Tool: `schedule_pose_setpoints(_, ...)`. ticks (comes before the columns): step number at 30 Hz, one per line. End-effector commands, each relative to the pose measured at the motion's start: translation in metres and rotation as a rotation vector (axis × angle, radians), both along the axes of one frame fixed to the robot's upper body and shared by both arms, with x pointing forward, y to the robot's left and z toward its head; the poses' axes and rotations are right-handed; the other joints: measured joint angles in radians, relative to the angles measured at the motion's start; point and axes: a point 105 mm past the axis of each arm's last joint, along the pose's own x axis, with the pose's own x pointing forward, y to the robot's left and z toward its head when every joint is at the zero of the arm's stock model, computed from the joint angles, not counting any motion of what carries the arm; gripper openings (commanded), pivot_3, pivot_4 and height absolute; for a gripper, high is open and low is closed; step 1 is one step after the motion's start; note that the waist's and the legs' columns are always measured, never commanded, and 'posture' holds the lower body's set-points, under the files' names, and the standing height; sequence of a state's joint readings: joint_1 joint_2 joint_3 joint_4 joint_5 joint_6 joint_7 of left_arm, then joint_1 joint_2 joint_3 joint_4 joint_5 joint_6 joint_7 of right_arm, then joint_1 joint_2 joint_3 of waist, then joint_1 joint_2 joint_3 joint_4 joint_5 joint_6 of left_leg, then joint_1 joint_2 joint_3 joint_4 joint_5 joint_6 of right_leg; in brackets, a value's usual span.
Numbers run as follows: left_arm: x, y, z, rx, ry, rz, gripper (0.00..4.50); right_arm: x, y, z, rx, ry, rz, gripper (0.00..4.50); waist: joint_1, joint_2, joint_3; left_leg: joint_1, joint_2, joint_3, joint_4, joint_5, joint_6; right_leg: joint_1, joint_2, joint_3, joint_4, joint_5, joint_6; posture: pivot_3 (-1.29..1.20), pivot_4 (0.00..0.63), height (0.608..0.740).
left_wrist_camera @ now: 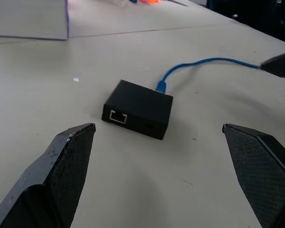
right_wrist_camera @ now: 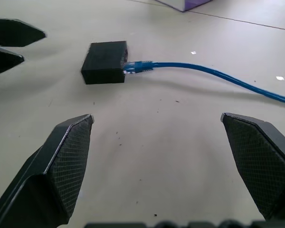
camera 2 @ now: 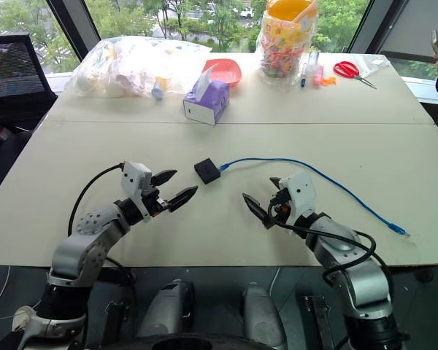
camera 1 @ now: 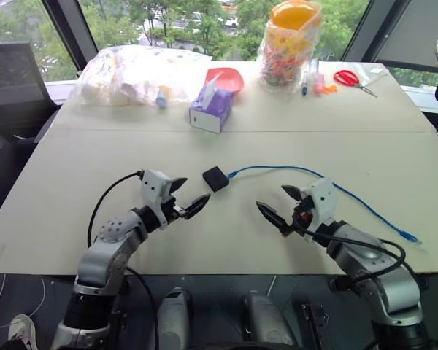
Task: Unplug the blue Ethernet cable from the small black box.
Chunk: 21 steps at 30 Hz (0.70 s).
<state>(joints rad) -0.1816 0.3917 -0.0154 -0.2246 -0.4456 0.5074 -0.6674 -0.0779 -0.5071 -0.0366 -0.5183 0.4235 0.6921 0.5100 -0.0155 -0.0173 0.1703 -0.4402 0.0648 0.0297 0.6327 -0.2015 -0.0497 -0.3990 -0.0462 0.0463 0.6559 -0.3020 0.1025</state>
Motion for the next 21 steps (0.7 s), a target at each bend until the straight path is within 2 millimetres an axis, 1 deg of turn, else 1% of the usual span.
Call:
schedule_pose_setpoints(1,0.004,0.001,0.013,-0.007,0.011,-0.093,4.46,0.007,0.009,0.028,-0.104,-0.014,0.155,4.50,-0.002,0.000,0.000,0.000,0.000,0.000,0.000,0.000,0.000,0.000,0.000,0.000,0.000,0.000,0.000,0.00,0.150,0.735)
schedule_pose_setpoints(5,0.010,0.002,0.014,0.024,0.019,-0.143,4.46,0.022,0.008,0.032,-0.273,0.043,0.247,4.50,0.002,0.000,0.000,0.001,0.000,0.000,-0.001,0.001,0.001,0.000,0.000,0.000,0.000,0.001,-0.001,0.00,0.150,0.735)
schedule_pose_setpoints(7,0.012,0.001,0.018,0.056,0.010,-0.198,4.46,0.042,0.018,0.046,-0.353,0.023,0.386,4.50,0.001,0.000,0.001,0.000,0.000,0.000,-0.002,0.001,0.001,-0.001,0.000,0.000,-0.001,0.001,-0.001,0.00,0.150,0.735)
schedule_pose_setpoints(9,0.017,0.003,0.025,0.081,-0.027,-0.217,4.46,0.059,0.029,0.057,-0.422,0.032,0.497,4.50,-0.005,0.003,0.004,-0.003,0.000,0.003,-0.002,0.001,0.002,-0.006,0.000,0.002,0.000,0.001,0.000,0.00,0.150,0.735)
schedule_pose_setpoints(12,0.027,0.007,0.038,0.062,-0.058,-0.178,4.46,0.089,0.037,0.047,-0.639,0.051,0.580,4.50,-0.005,0.003,0.004,-0.002,0.000,0.004,-0.002,0.001,0.002,-0.007,0.001,0.003,0.001,0.003,0.003,0.00,0.150,0.735)
schedule_pose_setpoints(15,0.029,0.009,0.048,0.044,-0.090,-0.146,4.46,0.110,0.049,0.044,-0.762,0.079,0.649,4.50,-0.004,0.003,0.004,-0.003,0.000,0.004,-0.003,0.001,0.002,-0.008,0.002,0.003,0.003,0.003,0.004,0.00,0.150,0.735)
schedule_pose_setpoints(18,0.027,0.011,0.054,0.035,-0.109,-0.118,4.46,0.119,0.058,0.039,-0.868,0.118,0.715,4.50,-0.001,0.003,0.004,-0.005,0.000,0.005,-0.003,0.001,0.002,-0.011,0.001,0.003,0.006,0.002,0.006,0.00,0.150,0.735)
schedule_pose_setpoints(21,0.023,0.014,0.055,0.032,-0.122,-0.083,4.46,0.122,0.064,0.029,-0.968,0.143,0.761,4.50,0.000,0.003,0.004,-0.006,0.000,0.006,-0.003,0.001,0.002,-0.012,0.001,0.003,0.007,0.002,0.006,0.00,0.150,0.735)
